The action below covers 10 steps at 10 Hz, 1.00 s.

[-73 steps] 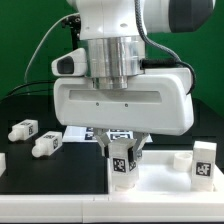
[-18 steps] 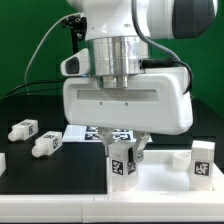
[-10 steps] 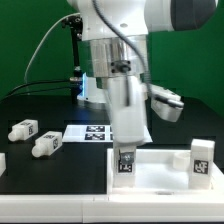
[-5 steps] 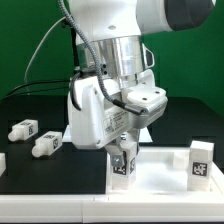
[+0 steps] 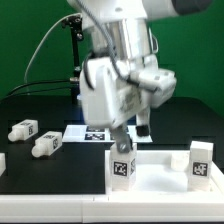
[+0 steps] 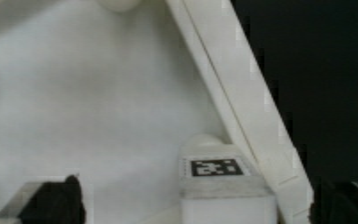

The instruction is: Assemble square table

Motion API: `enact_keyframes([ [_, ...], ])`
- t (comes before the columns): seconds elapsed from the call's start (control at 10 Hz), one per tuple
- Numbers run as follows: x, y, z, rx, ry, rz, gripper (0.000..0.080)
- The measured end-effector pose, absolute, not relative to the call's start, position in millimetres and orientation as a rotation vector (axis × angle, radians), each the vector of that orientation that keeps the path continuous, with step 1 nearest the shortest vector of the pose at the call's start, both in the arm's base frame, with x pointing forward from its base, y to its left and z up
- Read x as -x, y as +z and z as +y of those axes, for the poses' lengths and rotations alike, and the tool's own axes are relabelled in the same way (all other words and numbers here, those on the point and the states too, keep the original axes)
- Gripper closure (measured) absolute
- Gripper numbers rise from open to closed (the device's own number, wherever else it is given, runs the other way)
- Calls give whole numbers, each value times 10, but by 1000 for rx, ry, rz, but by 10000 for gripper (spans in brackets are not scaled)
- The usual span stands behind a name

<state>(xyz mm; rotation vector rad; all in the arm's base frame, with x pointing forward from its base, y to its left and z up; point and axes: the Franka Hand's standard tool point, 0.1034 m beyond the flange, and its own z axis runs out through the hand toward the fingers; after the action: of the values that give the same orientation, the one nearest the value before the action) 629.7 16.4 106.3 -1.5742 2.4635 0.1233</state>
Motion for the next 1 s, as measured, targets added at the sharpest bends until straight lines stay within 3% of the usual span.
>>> enact_keyframes([
  [0.2,-6280,982,138,1578,125,2475,152],
  [0.6,-6262,994,183,1601,126,2461,151],
  [0.8,-6093,1077,397,1766,135,2351,151],
  [1.0,-5844,969,523,1829,166,2339,151],
])
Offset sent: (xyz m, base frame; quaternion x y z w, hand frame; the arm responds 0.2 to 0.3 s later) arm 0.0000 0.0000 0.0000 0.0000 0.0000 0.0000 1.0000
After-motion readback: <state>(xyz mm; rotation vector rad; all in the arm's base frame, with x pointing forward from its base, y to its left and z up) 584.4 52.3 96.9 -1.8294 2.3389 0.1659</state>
